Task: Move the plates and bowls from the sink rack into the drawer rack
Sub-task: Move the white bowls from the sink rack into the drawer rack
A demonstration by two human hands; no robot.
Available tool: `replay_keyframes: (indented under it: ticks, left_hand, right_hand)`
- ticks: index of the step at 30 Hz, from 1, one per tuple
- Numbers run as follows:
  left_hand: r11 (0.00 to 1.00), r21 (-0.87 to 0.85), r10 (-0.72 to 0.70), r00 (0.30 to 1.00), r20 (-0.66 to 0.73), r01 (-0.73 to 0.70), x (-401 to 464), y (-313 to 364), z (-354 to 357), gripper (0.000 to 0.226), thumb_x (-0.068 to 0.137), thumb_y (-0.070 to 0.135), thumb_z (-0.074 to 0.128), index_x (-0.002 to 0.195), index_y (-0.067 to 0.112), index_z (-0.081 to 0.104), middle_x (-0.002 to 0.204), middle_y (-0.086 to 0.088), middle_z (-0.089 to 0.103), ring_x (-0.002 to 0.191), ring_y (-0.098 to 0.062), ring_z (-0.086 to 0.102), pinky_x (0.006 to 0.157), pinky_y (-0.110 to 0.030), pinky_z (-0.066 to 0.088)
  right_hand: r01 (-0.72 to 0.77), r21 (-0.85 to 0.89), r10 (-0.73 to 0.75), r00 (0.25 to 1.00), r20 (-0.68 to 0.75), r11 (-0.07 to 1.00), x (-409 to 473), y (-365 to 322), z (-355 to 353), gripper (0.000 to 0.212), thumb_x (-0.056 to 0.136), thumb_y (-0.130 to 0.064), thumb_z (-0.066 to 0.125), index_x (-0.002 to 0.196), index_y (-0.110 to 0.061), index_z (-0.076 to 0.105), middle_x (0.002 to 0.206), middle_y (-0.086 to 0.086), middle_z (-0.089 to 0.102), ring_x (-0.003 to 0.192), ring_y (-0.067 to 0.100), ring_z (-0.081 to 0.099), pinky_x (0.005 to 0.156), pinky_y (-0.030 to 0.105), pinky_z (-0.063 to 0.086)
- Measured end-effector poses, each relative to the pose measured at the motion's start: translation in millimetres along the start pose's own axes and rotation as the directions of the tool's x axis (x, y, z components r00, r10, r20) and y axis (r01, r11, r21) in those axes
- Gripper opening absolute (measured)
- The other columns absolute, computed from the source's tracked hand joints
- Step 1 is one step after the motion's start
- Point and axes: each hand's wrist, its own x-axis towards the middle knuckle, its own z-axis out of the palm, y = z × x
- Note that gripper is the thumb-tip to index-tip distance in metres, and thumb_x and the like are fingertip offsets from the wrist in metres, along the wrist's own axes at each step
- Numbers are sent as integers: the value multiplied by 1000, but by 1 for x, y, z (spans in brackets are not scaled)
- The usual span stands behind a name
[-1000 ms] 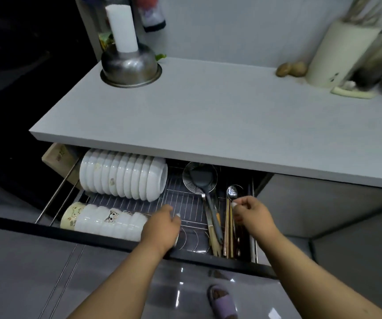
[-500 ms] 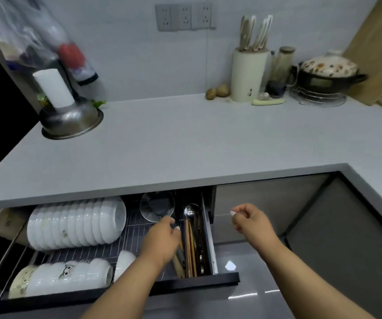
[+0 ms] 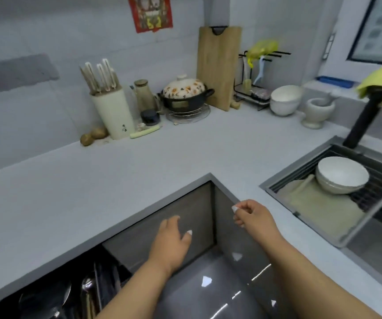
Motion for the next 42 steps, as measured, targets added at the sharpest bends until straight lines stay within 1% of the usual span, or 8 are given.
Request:
replay_keyframes:
  ticks: [5,11,15,23,25,30,36,42]
  left_hand:
    - [973,96,205,977,64,-210,47,95,62,69,97,46,41,151,13,15,159,-7,15,147,-21,10,120,-31,9]
    - [913,249,271,937,222,-323,85,170,138,78,96,57,25,152,15,-8,159,-9,-16,145,-20,-22,119,-38,-13]
    - [873,351,250,928,276,-339,100,194,171,84,94,64,17,149,11,-18,158,-11,-22,143,-23,-28,118,-42,-15]
    - [834,428,292,936,194,-349,105,195,184,80,91,66,5,144,13,-24,157,-12,-22,142,-22,-30,114,-42,-18]
    - [833,430,298,937,179,-347,105,195,185,80,90,67,3,143,14,-25,157,-11,-22,142,-22,-30,114,-42,-18]
    - [842,415,308,938,157,-346,105,192,187,80,87,69,1,143,17,-23,158,-8,-19,142,-20,-29,114,-40,-18]
    - [849,399,315,938,144,-346,105,194,186,82,81,70,-6,143,18,-23,158,-7,-17,142,-19,-27,114,-39,-17]
    - [843,417,304,941,150,-339,105,194,185,83,87,67,4,150,15,-16,159,-8,-15,144,-19,-24,117,-39,-17]
  right_hand:
    - [-79,83,91,984,-156,993,44,27,-89,9,90,-19,59,83,-15,62,79,6,66,68,15,61,79,39,52]
    - [-149,113,176,942,-285,982,87,67,-170,5,90,-21,59,92,-17,62,82,7,67,73,19,61,80,42,54]
    - [-268,85,280,892,-355,960,123,98,-210,23,88,-21,60,110,-18,56,87,8,67,76,21,63,77,42,55]
    - [-433,-95,361,837,-412,896,180,129,-253,54,87,-23,54,137,-23,35,103,11,62,88,29,64,71,37,53]
    - [-465,-150,376,836,-400,873,190,137,-256,44,87,-21,53,130,-15,45,101,10,60,89,31,63,78,38,54]
    - [-437,-278,289,848,-443,855,197,133,-260,11,89,-21,54,87,-11,60,80,12,69,72,29,67,67,34,55]
    - [-325,-285,148,851,-504,901,191,133,-259,17,92,-25,55,83,-12,56,80,12,64,73,33,64,70,42,56]
    - [-253,-258,84,846,-527,933,177,115,-271,25,93,-38,52,88,-14,55,76,12,65,75,32,64,66,35,50]
